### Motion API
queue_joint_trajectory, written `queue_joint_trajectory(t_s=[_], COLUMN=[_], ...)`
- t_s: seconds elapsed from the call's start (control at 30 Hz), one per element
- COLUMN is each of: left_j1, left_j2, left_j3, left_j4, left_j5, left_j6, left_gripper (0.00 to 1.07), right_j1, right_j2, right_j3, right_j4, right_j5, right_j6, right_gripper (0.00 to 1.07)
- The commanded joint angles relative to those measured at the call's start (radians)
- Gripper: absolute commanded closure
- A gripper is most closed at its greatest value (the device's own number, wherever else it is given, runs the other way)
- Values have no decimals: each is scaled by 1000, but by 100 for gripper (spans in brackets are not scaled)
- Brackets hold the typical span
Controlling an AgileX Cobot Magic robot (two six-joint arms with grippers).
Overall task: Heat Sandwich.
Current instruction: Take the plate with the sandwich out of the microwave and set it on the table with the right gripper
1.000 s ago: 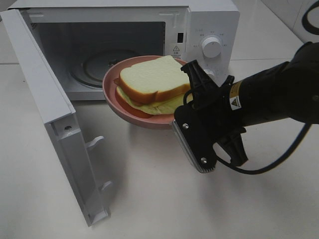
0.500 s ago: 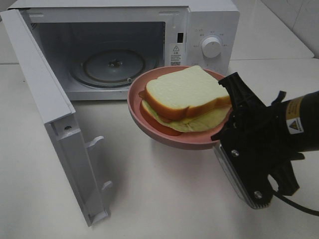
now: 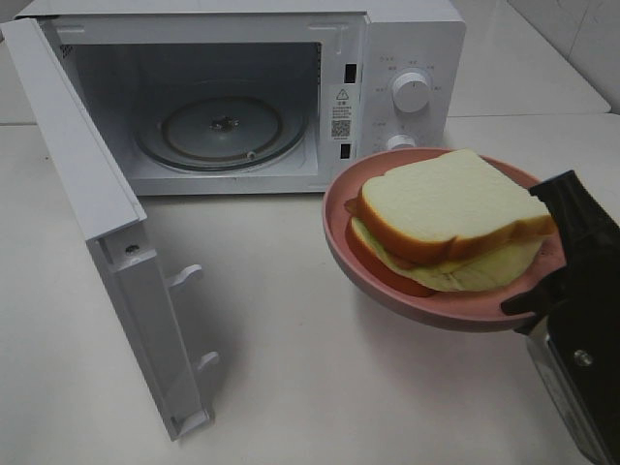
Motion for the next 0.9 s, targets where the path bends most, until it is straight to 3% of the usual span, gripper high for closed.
queue_joint_trajectory(t_s=[0.03, 0.43, 0.9], left_j1=[6, 6, 6], left_j2=[-20, -20, -20], left_j3=[3, 3, 3], left_j4=[-2, -2, -2], left_j5=[-10, -10, -10], left_j6=[-5, -5, -5], left_gripper=[10, 10, 10], right_j1=[-6, -6, -6], right_j2=[-69, -208, -207], right_j3=[5, 6, 6], right_j4=[-47, -146, -323], right_j5=[39, 183, 285], right_j6=[59, 215, 491], right_gripper=[107, 107, 107])
